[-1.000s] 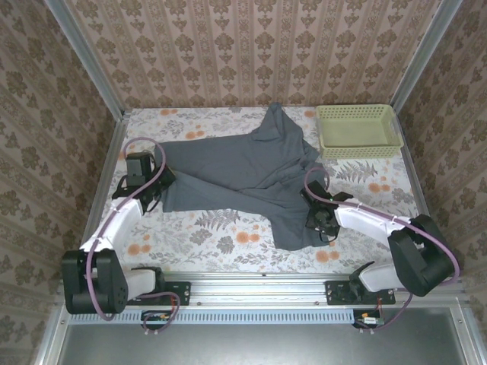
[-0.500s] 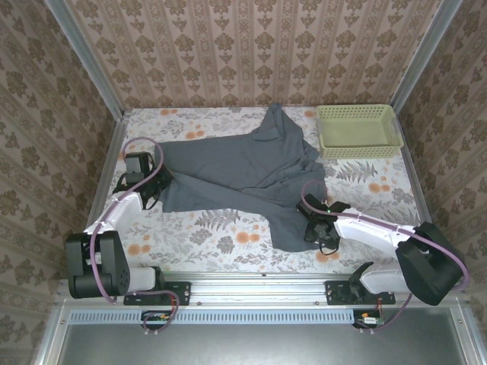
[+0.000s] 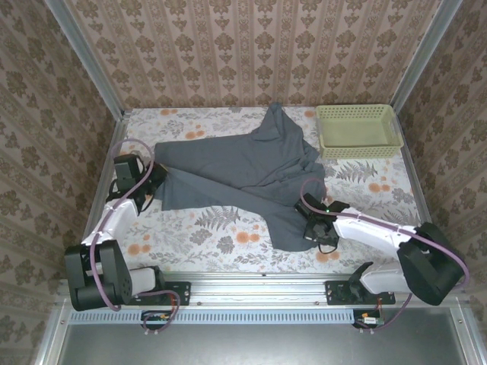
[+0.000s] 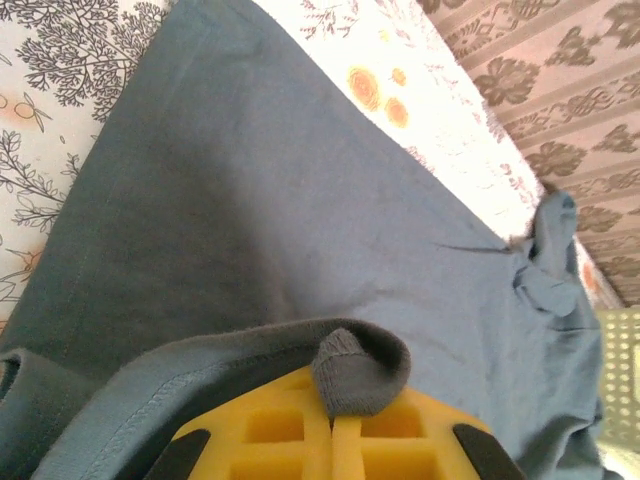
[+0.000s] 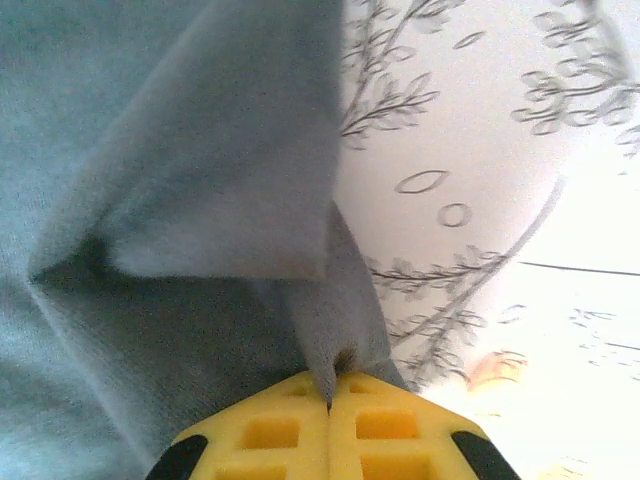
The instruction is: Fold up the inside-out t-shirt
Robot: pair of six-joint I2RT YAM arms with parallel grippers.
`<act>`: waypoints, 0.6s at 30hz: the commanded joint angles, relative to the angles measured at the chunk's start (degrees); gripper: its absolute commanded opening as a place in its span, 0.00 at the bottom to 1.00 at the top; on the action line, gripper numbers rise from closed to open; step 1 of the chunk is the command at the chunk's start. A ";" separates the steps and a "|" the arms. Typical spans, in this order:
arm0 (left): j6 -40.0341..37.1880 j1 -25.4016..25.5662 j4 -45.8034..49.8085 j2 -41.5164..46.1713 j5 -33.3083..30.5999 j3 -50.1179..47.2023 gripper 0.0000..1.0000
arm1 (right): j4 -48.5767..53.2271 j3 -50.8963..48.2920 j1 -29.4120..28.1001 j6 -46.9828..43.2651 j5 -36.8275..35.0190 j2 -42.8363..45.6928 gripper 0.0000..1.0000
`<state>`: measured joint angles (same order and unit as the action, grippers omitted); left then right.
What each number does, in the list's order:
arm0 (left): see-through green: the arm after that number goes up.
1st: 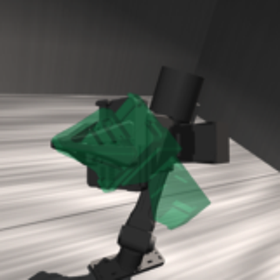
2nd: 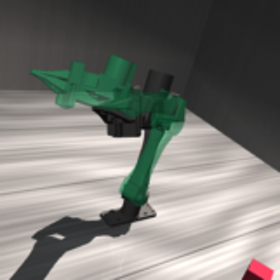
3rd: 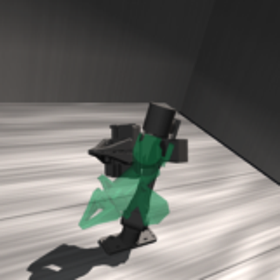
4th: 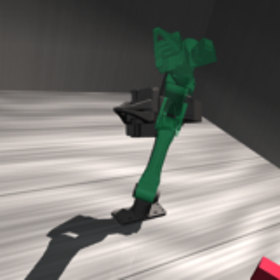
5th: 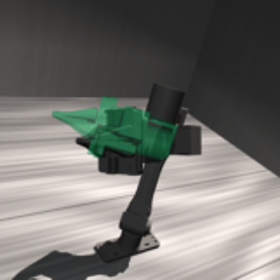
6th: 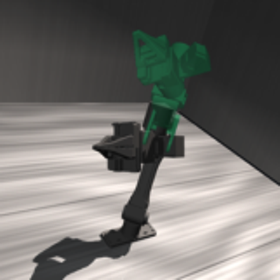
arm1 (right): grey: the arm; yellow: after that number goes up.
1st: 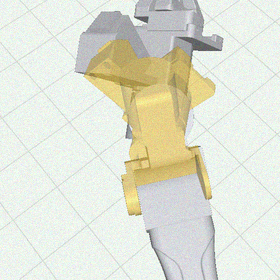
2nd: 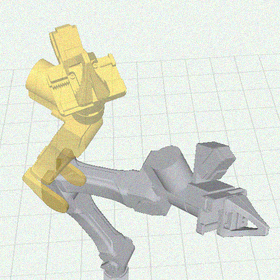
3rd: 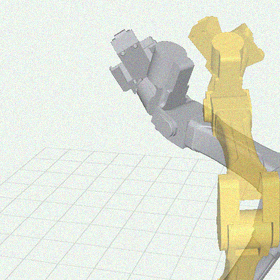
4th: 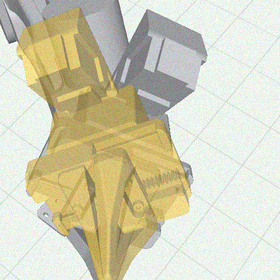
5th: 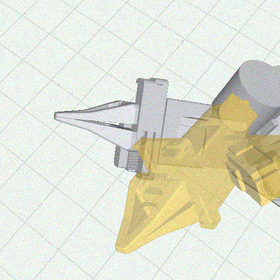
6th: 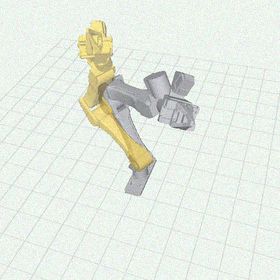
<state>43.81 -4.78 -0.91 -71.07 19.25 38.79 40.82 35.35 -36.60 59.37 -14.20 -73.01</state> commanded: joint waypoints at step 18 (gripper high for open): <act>-8.50 0.61 22.93 -23.29 -2.00 23.03 0.36 | 7.45 19.94 11.82 -15.96 -5.68 12.39 0.00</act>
<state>39.27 -4.51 9.85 -90.83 20.38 55.94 51.05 53.06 -25.85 47.40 -22.15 -58.92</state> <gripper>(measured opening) 0.321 0.065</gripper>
